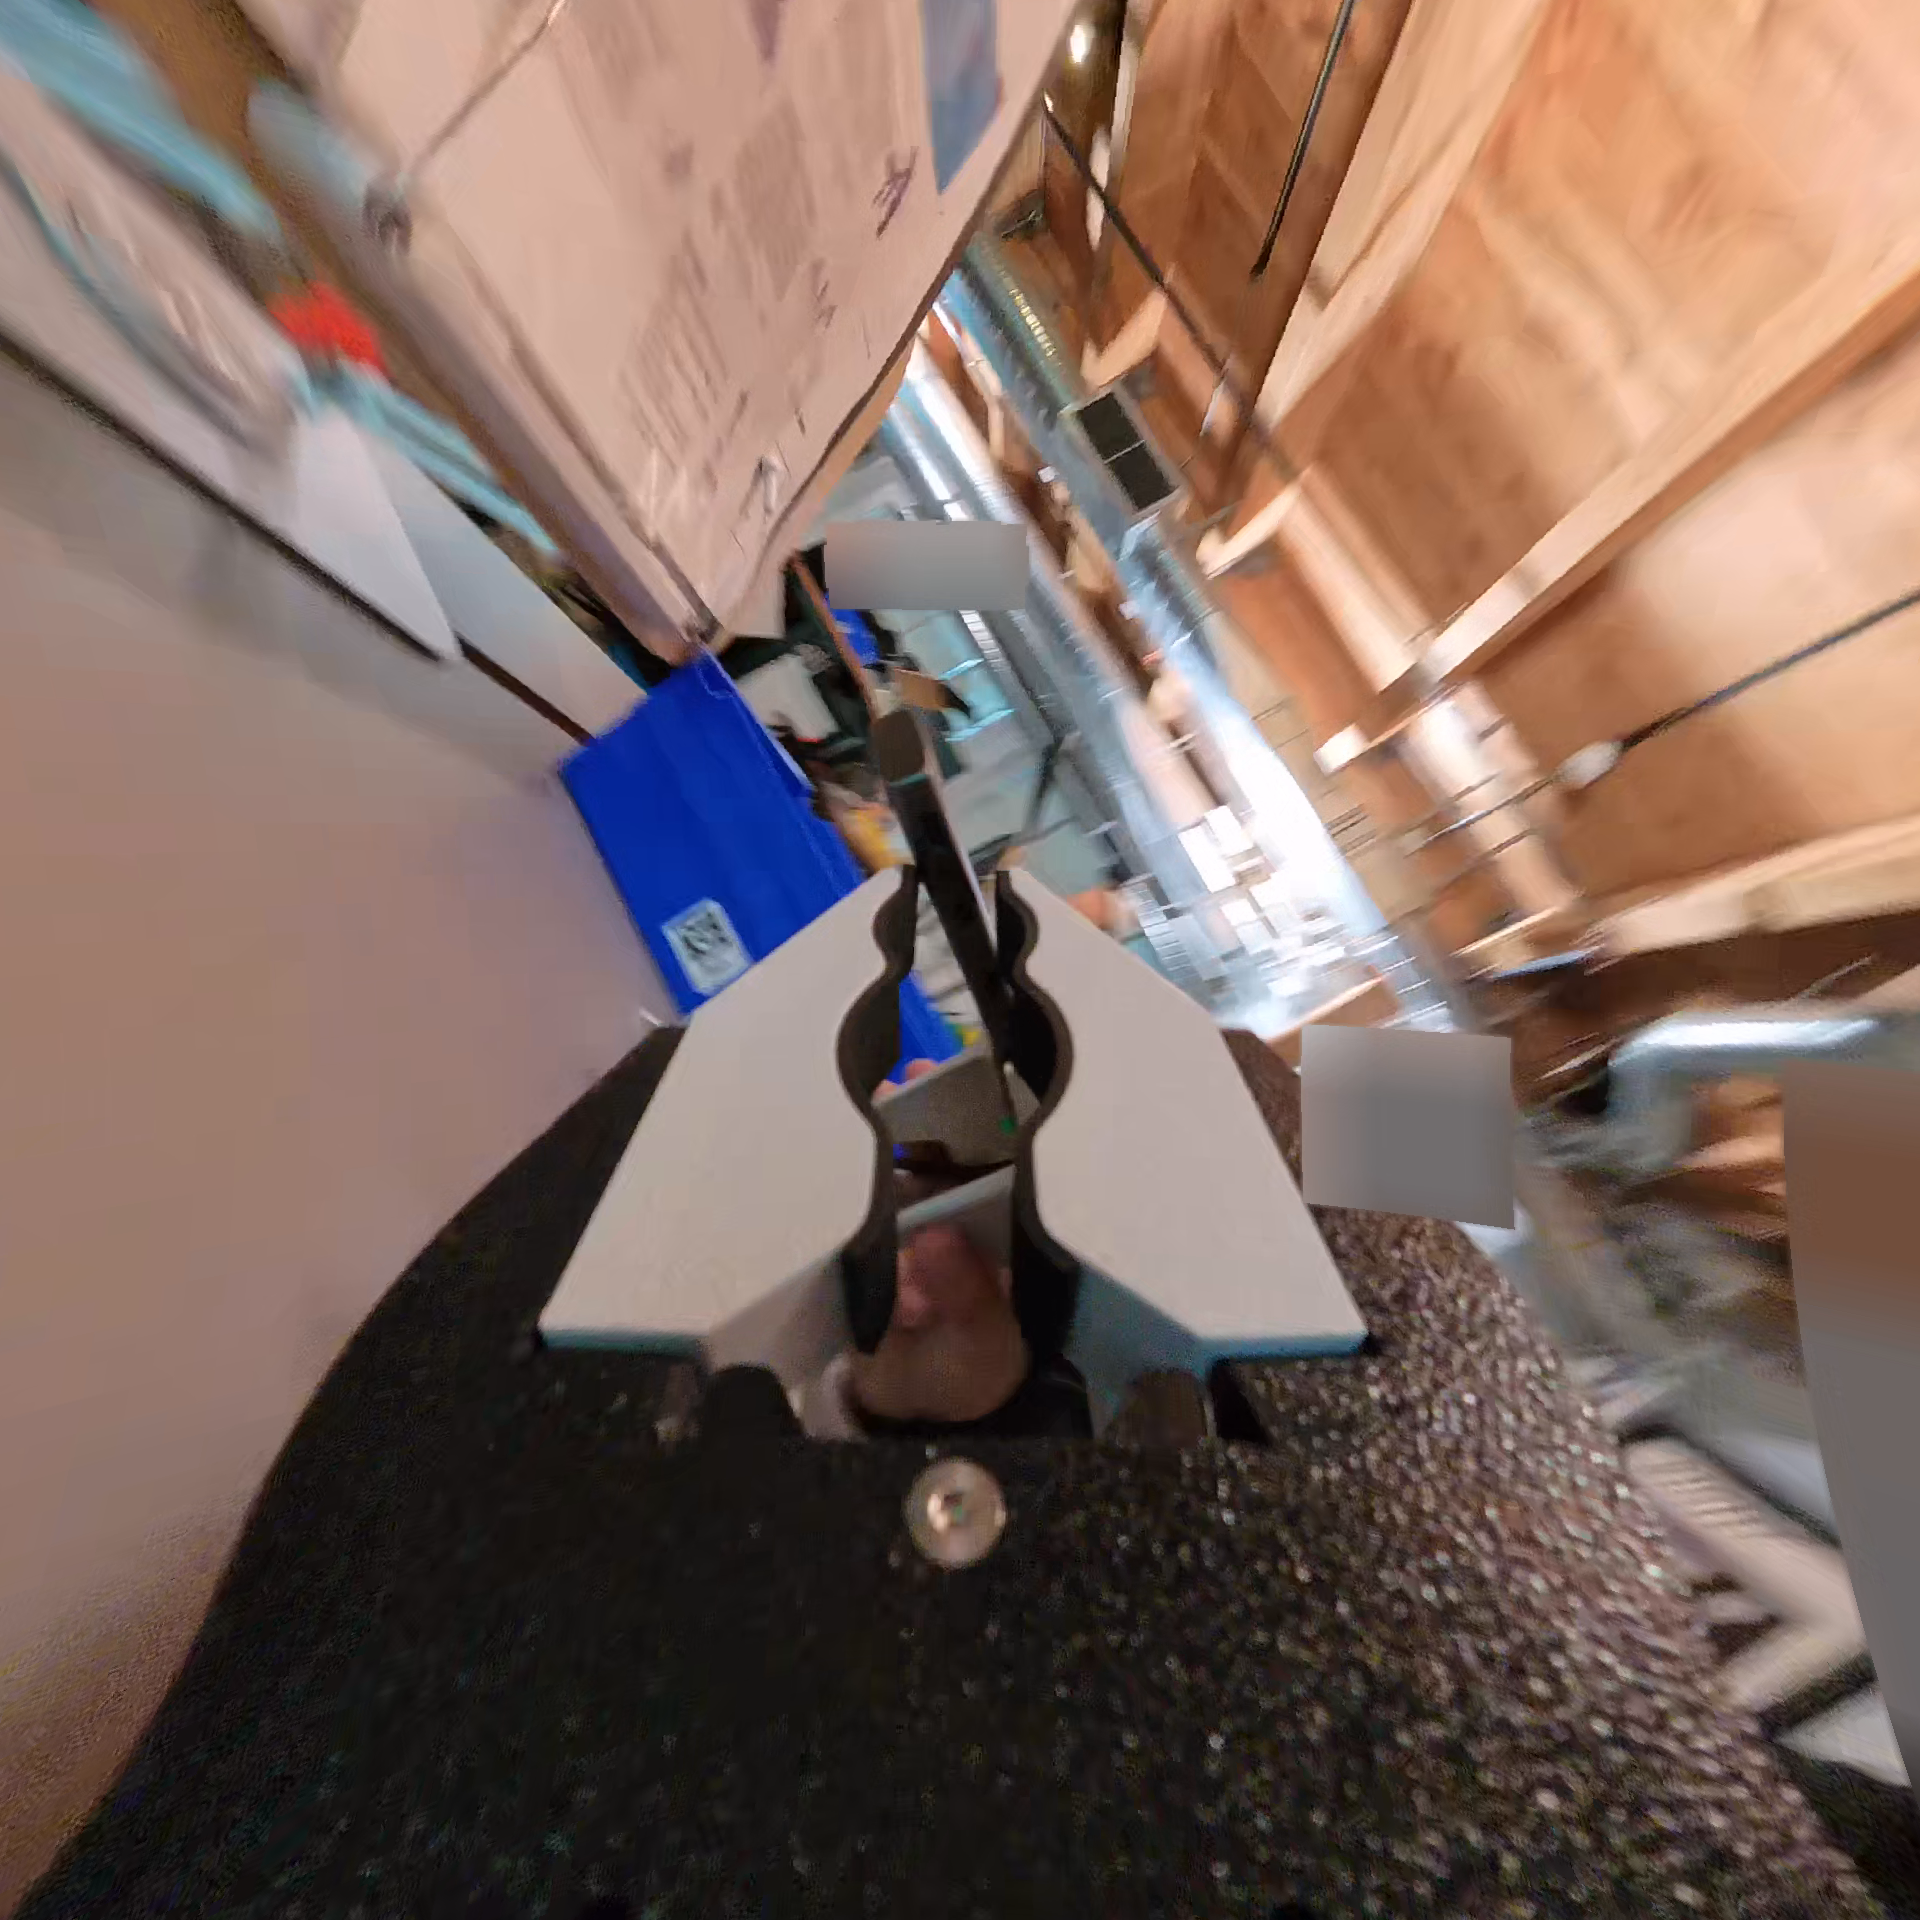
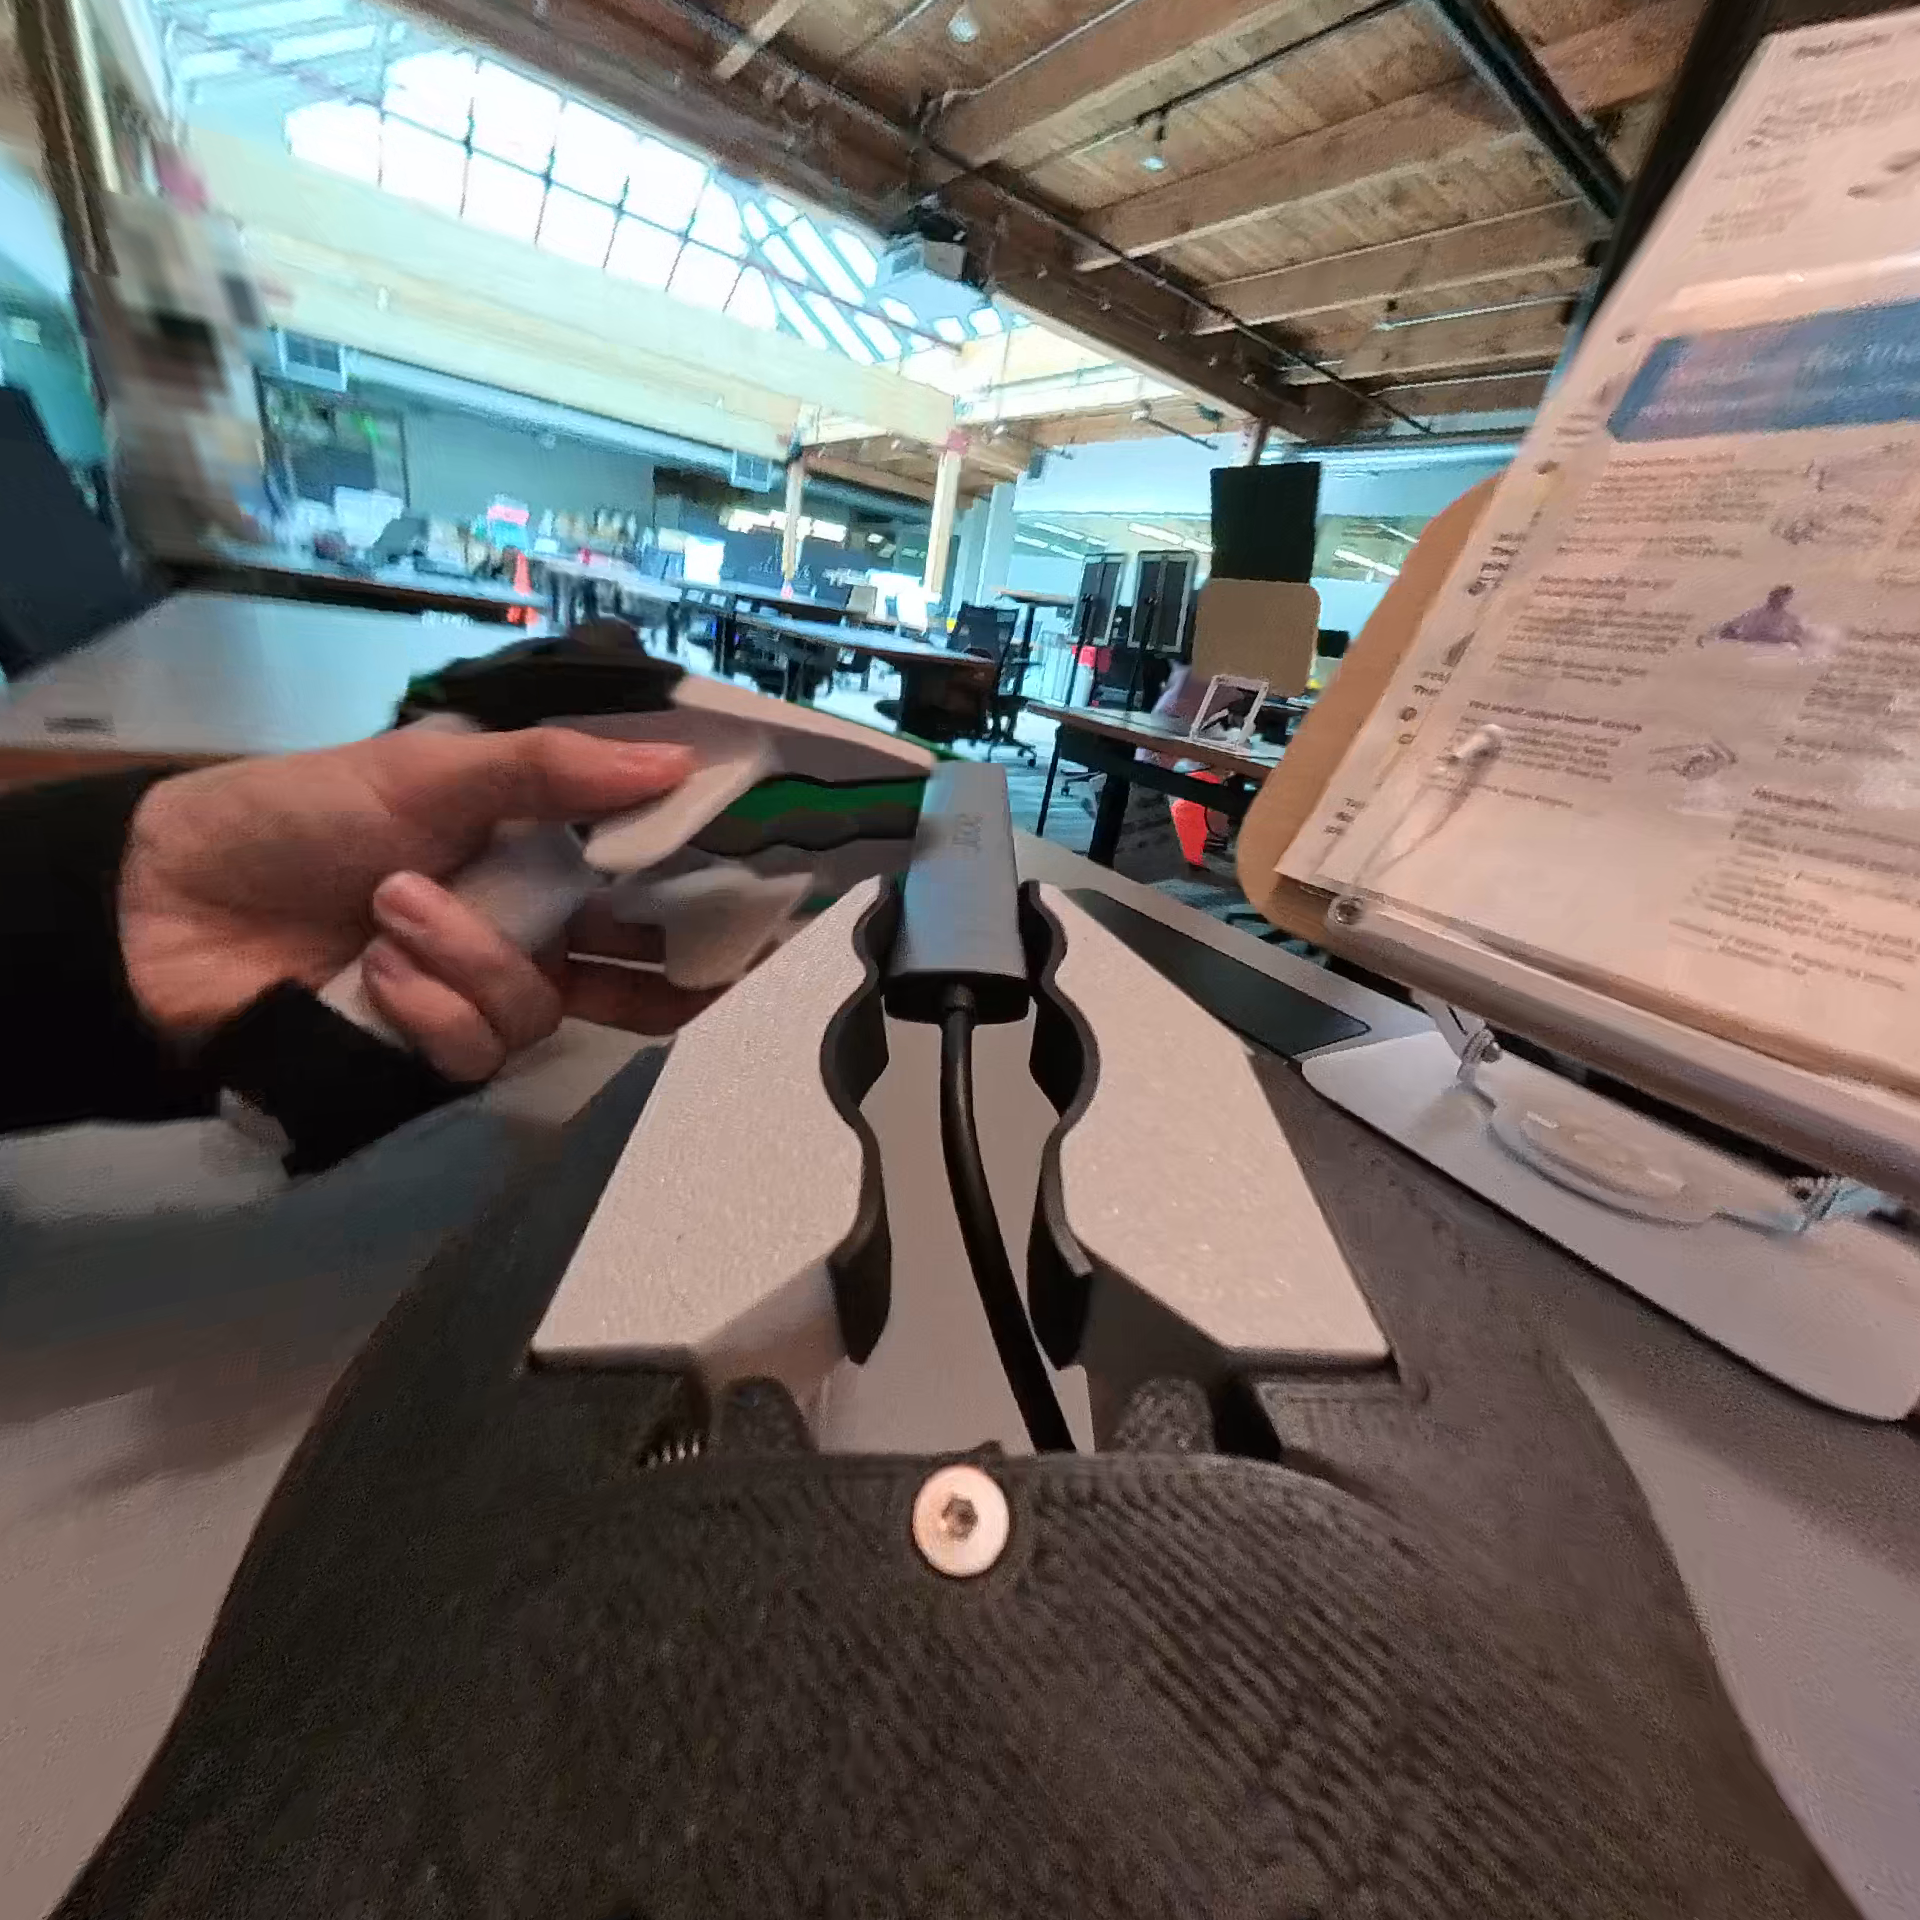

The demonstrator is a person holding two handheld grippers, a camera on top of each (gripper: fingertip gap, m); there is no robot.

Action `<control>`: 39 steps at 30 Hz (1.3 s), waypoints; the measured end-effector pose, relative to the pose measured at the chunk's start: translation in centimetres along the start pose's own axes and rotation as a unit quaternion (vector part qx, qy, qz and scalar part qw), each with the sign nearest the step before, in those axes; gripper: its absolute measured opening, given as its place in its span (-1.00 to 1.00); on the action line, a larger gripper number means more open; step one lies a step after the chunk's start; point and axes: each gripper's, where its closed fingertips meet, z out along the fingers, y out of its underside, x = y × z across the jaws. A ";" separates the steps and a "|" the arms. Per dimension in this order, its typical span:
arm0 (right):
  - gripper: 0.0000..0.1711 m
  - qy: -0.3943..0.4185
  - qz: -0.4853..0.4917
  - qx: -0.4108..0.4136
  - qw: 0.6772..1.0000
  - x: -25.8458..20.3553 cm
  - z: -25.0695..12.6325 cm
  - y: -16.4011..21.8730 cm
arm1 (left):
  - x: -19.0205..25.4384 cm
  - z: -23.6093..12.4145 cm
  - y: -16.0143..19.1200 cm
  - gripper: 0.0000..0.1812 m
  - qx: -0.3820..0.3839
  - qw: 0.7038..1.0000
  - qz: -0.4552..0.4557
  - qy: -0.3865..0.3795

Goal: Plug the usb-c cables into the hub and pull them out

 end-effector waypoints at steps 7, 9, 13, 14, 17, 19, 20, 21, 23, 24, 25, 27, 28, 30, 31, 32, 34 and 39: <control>-0.74 0.073 0.098 0.039 0.992 4.8 -2.0 0.1 | 3.2 -5.2 -3.7 -0.48 0.004 0.885 0.418 -0.205; -0.75 0.077 0.097 0.036 0.992 5.1 -2.1 0.3 | 3.4 -9.3 -7.1 -0.61 0.011 0.828 0.482 -0.287; -0.74 0.068 0.086 0.029 0.994 4.6 -1.5 0.4 | 0.7 -19.0 -15.9 -0.73 -0.042 0.728 0.505 -0.462; -0.74 0.065 0.082 0.028 0.994 4.4 -1.4 0.4 | -1.0 -20.8 -17.1 -0.72 -0.086 0.723 0.485 -0.484; -0.74 0.048 0.080 0.025 0.995 3.6 -1.0 0.4 | -6.2 -23.5 -18.3 -0.62 -0.197 0.774 0.366 -0.477; -0.74 0.041 0.079 0.022 0.996 3.2 -1.0 0.6 | -8.3 -23.7 -18.6 -0.62 -0.213 0.816 0.308 -0.440; -0.74 0.034 0.079 0.020 0.996 2.9 -0.9 0.6 | -9.2 -24.0 -19.1 -0.62 -0.215 0.825 0.288 -0.437; -0.74 0.033 0.079 0.019 0.996 2.8 -0.9 0.7 | -9.9 -24.2 -19.5 -0.61 -0.214 0.831 0.279 -0.431; -0.74 0.030 0.079 0.018 0.996 2.7 -1.0 0.7 | -10.8 -24.2 -20.2 -0.60 -0.208 0.842 0.268 -0.419; -0.74 0.027 0.081 0.019 0.996 2.7 -1.0 0.7 | -11.2 -24.2 -20.2 -0.60 -0.213 0.846 0.260 -0.414; -0.74 0.028 0.081 0.020 0.996 2.8 -1.0 0.7 | -11.5 -24.0 -19.9 -0.59 -0.222 0.850 0.258 -0.403; -0.74 0.024 0.084 0.018 0.996 2.8 -0.9 0.8 | -12.0 -23.7 -19.7 -0.57 -0.236 0.852 0.259 -0.389; -0.74 0.024 0.084 0.017 0.996 2.7 -0.9 0.9 | -12.6 -23.9 -19.9 -0.54 -0.236 0.847 0.259 -0.400; -0.74 0.022 0.081 0.015 0.996 2.6 -0.8 0.9 | -13.3 -23.9 -20.2 -0.57 -0.231 0.846 0.255 -0.406; -0.74 0.021 0.079 0.014 0.997 2.6 -0.8 0.9 | -13.4 -23.9 -20.1 -0.69 -0.236 0.849 0.244 -0.405; -0.74 0.022 0.076 0.014 0.997 2.5 -0.8 0.9 | -13.2 -23.6 -20.2 -0.93 -0.232 0.853 0.244 -0.398; -0.74 0.022 0.073 0.013 0.997 2.5 -0.8 0.9 | -12.0 -22.9 -20.6 -0.98 -0.219 0.860 0.273 -0.371; -0.74 0.039 0.071 0.020 0.997 3.2 -1.1 0.5 | -5.5 -20.7 -22.9 -0.99 -0.154 0.865 0.349 -0.326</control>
